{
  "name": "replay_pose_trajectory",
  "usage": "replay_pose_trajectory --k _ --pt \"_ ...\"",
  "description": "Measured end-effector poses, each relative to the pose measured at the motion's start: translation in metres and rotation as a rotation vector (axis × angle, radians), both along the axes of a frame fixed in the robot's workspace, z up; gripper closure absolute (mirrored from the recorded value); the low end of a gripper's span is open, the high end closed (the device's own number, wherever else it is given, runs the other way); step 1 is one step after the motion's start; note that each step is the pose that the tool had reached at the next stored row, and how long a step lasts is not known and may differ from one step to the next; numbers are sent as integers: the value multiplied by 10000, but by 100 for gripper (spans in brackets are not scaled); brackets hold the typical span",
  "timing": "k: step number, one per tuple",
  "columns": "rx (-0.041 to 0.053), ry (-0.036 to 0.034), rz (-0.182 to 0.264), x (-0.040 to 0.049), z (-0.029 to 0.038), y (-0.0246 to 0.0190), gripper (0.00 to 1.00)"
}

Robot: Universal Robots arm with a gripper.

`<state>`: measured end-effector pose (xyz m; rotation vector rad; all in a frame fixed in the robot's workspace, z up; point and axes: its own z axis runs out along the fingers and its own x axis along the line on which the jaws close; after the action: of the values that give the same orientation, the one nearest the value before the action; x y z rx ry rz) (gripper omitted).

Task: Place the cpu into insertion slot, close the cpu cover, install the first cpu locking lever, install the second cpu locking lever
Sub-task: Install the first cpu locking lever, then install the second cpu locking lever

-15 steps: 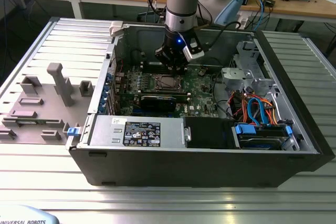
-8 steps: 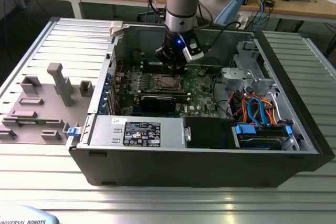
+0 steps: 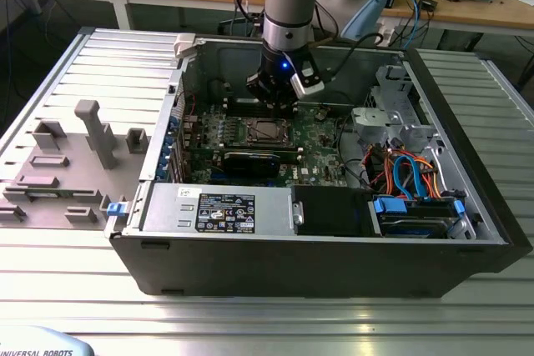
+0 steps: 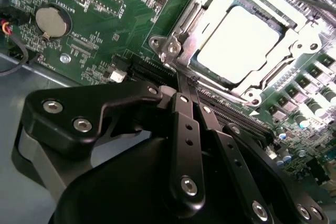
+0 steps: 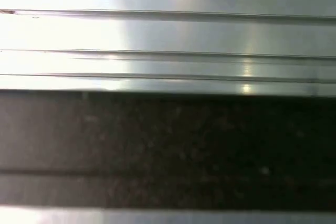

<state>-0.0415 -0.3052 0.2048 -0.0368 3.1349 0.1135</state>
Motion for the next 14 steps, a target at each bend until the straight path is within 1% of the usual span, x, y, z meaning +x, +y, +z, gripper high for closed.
replay_pose_trajectory --k 2,3,14 --pt "-7 0 -1 0 0 -36 89" --pt "-10 0 0 0 0 -43 89" --pt "-11 0 0 0 0 -56 89"
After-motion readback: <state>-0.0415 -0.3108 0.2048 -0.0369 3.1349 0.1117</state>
